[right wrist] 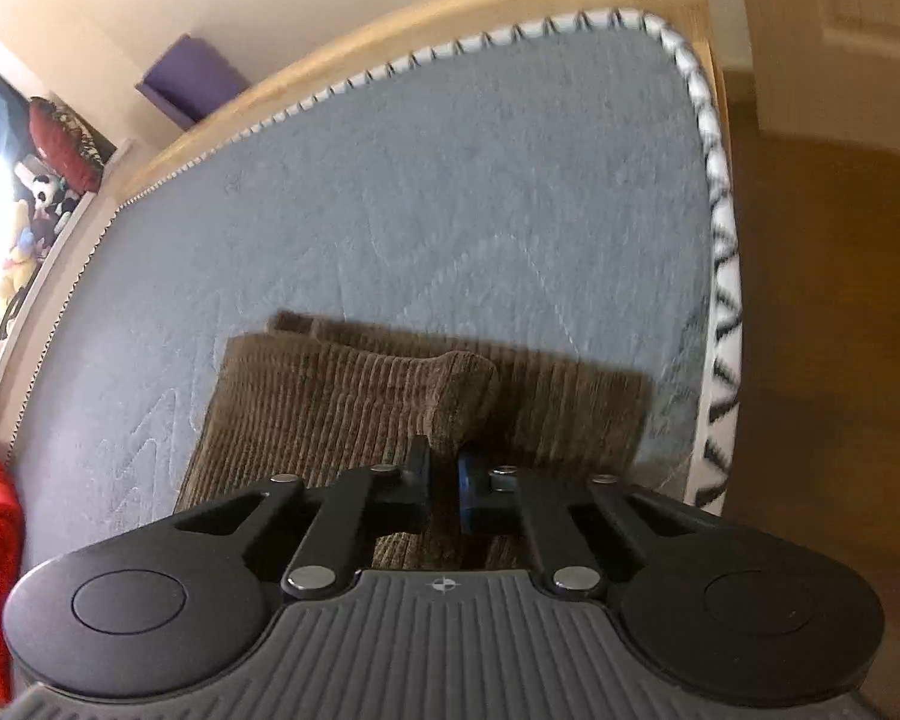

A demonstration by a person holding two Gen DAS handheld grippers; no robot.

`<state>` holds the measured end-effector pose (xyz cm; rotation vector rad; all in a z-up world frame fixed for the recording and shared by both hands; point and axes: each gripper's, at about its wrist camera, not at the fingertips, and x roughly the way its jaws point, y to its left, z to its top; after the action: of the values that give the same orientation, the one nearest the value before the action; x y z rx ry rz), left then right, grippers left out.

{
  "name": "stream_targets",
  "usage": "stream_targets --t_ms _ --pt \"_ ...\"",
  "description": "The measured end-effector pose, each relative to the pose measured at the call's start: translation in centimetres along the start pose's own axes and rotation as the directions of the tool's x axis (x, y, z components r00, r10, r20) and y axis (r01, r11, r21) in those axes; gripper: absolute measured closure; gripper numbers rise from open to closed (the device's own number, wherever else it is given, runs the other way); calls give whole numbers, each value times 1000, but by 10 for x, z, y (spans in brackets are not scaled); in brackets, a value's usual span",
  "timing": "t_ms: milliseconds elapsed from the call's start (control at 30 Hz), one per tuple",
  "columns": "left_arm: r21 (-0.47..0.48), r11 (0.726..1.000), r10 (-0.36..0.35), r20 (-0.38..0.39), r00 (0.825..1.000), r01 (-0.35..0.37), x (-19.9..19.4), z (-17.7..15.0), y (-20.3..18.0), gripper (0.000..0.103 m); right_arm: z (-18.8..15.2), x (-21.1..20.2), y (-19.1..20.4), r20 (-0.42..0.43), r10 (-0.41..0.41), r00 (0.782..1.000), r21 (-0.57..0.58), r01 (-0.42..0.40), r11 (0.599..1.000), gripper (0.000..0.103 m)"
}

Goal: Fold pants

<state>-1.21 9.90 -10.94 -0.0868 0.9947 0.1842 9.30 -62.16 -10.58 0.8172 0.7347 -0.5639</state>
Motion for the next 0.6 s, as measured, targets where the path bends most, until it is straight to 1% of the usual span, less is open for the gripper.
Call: stream_targets --t_ms 33,67,100,133,167,200,233,267,300,333,400,433,467,533,600 --pt "-10 998 60 -3 998 -60 1 0 3 63 0 -7 2 29 -6 1000 -20 6 1000 97" --pt "-32 992 126 3 992 -126 1 0 7 64 0 -16 5 71 -14 997 -39 16 999 97" --pt "-56 981 187 0 982 -187 1 1 12 69 0 -26 7 116 -25 993 -40 30 999 97" --pt "-74 974 213 -12 977 -214 2 1 16 82 0 -35 7 156 -49 987 -32 54 998 97" --pt "-88 972 217 -30 976 -219 4 0 19 82 -1 -41 6 177 -95 980 -15 99 995 97" --pt "-82 972 217 -41 975 -220 6 -1 19 82 -3 -41 0 155 -145 977 11 145 989 97" --pt "-65 972 222 -38 974 -224 6 -1 16 82 -4 -35 -6 113 -173 978 28 170 985 96" --pt "-54 973 223 -33 974 -224 6 -1 15 81 -5 -27 -15 54 -199 979 57 195 979 95" --pt "-49 974 219 -19 976 -220 4 -1 13 80 -5 -17 -25 -11 -204 979 82 204 975 88" --pt "-54 976 210 0 978 -210 1 -1 11 78 -4 -13 -30 -38 -198 980 95 201 975 81" --pt "-75 980 189 47 981 -185 -9 1 12 77 0 -17 -35 -14 -189 982 103 189 977 75" --pt "-83 980 186 55 981 -181 -11 3 13 75 1 -19 -34 -1 -186 983 92 185 978 69" --pt "-94 980 181 34 983 -177 -8 3 15 74 2 -20 -33 3 -184 983 78 184 980 68" --pt "-128 977 161 -75 984 -169 9 -1 22 74 2 -18 -33 -10 -178 984 70 178 982 67" --pt "-137 976 161 -74 984 -170 11 2 21 74 2 -13 -38 -37 -151 988 103 154 983 67"
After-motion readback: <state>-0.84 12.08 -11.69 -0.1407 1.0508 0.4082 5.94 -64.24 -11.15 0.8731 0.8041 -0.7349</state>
